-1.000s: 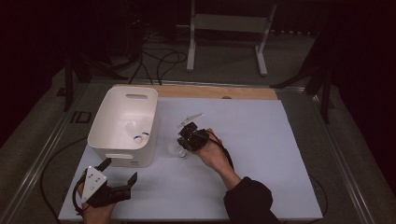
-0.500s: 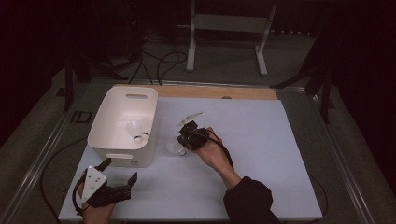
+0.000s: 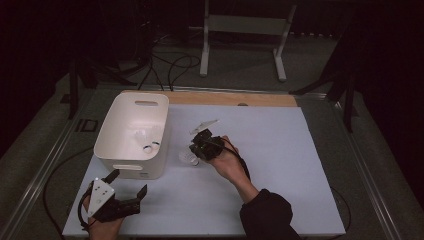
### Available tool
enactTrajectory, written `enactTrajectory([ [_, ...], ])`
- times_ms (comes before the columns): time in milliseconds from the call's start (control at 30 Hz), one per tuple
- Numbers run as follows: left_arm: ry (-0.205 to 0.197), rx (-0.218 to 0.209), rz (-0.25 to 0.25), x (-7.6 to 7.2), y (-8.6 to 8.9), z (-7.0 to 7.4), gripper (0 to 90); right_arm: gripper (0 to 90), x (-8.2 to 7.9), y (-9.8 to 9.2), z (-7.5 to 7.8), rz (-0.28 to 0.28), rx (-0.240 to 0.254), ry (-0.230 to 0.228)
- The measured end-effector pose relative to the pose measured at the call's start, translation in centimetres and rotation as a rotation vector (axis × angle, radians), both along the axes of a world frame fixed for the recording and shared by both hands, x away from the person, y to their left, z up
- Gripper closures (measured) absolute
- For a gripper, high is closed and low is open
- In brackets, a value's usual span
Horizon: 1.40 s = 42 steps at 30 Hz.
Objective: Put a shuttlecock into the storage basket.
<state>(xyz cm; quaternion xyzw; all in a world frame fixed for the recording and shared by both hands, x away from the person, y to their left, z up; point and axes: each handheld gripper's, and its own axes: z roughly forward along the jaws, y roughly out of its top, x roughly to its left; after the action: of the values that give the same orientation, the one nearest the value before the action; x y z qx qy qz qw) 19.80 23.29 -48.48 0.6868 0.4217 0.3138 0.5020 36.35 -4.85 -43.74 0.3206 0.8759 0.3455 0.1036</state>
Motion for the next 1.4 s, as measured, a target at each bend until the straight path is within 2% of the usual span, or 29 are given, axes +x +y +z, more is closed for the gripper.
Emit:
enactTrajectory([
  [1400,0.000,-0.001,0.000,0.0,0.0,0.0,0.2,89.4,-0.2,-0.3,2.1,-0.007,0.030,-0.048],
])
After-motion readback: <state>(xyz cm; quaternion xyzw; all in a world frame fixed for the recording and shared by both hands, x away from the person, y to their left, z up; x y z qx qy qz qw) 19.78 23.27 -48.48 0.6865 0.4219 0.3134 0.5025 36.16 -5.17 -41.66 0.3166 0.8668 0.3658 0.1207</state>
